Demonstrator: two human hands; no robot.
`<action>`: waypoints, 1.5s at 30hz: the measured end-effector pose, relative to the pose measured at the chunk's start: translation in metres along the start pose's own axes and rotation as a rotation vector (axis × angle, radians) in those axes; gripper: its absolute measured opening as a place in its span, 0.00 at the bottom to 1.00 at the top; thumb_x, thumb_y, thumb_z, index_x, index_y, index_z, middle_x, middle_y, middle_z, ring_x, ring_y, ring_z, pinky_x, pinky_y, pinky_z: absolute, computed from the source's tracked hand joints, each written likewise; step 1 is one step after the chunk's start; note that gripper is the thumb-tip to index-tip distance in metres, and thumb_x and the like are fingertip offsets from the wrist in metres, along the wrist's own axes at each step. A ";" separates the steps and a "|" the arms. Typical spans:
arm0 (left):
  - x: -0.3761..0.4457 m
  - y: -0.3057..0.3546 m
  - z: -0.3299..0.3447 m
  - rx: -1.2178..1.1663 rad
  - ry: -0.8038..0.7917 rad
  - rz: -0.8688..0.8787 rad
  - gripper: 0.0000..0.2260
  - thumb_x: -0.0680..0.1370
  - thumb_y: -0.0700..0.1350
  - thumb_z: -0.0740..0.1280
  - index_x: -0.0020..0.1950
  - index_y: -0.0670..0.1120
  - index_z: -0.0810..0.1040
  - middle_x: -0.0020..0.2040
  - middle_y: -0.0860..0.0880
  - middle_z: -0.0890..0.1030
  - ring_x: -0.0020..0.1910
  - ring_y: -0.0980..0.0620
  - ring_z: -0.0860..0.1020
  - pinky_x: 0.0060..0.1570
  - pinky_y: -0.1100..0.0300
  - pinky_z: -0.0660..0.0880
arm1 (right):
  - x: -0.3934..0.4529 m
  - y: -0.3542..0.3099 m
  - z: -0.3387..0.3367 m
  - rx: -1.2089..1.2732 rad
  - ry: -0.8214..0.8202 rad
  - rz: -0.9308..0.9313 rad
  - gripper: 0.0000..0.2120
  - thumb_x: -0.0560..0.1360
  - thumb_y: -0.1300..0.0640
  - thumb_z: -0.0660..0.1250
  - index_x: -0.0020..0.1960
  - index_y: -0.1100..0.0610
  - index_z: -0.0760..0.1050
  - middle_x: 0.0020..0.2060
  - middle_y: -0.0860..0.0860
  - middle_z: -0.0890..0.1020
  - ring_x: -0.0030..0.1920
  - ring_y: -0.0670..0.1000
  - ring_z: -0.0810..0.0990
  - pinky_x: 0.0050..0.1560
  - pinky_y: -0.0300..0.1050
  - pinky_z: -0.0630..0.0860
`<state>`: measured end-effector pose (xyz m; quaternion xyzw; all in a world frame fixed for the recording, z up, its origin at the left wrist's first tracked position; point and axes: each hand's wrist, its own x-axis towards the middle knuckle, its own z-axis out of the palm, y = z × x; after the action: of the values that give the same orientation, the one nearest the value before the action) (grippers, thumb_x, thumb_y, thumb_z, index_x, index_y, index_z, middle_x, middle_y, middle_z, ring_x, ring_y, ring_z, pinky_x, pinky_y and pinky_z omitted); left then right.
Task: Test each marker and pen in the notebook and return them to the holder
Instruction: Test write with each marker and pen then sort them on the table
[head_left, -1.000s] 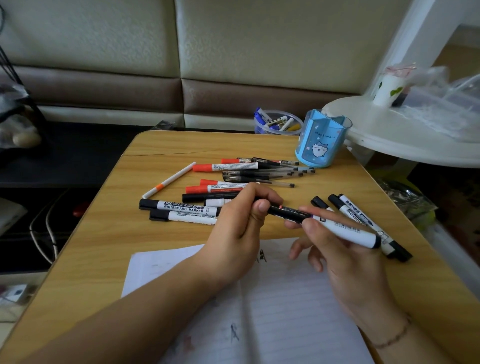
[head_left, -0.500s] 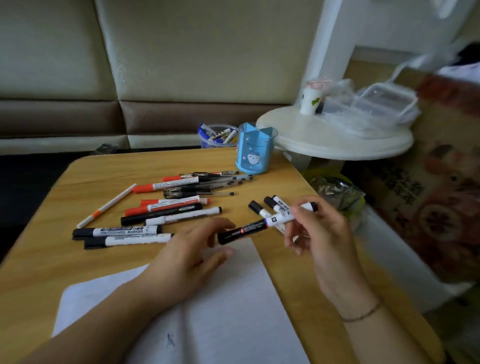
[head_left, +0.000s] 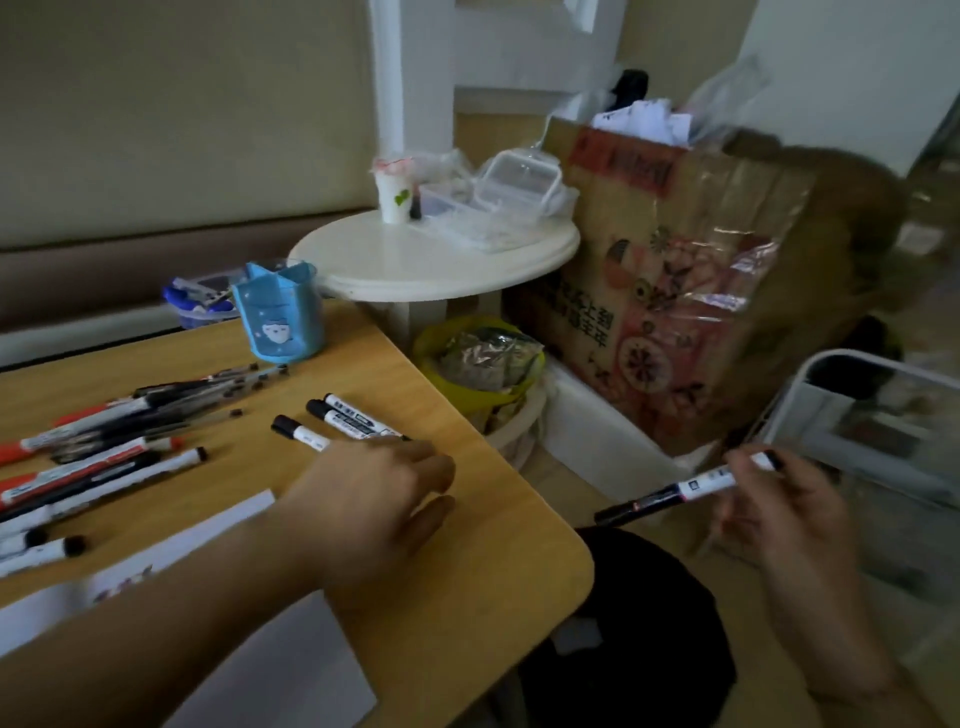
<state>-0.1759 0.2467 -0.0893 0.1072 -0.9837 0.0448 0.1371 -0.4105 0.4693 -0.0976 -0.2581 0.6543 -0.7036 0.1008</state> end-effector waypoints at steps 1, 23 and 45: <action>0.017 0.013 0.004 -0.041 -0.010 0.031 0.19 0.77 0.61 0.47 0.53 0.56 0.74 0.46 0.56 0.76 0.42 0.55 0.76 0.39 0.54 0.78 | 0.002 0.011 -0.009 -0.055 -0.001 -0.014 0.08 0.73 0.50 0.68 0.41 0.55 0.78 0.25 0.52 0.76 0.27 0.49 0.73 0.27 0.39 0.72; -0.032 -0.019 0.000 -0.033 -0.072 -0.357 0.16 0.79 0.62 0.56 0.65 0.61 0.69 0.59 0.59 0.74 0.50 0.57 0.76 0.42 0.58 0.78 | 0.005 0.019 0.071 -0.262 -0.319 -0.102 0.05 0.76 0.59 0.69 0.47 0.50 0.81 0.33 0.46 0.85 0.32 0.45 0.83 0.35 0.40 0.80; -0.233 -0.092 -0.024 0.070 0.198 -0.931 0.21 0.74 0.56 0.60 0.65 0.51 0.74 0.59 0.52 0.77 0.58 0.47 0.75 0.56 0.48 0.73 | -0.110 -0.008 0.380 -0.828 -1.104 -0.813 0.14 0.76 0.38 0.63 0.54 0.45 0.79 0.47 0.41 0.76 0.47 0.44 0.76 0.44 0.46 0.77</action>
<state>0.0697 0.2068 -0.1264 0.5365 -0.8111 0.0215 0.2318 -0.1275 0.1931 -0.1109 -0.8038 0.5726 -0.1561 0.0416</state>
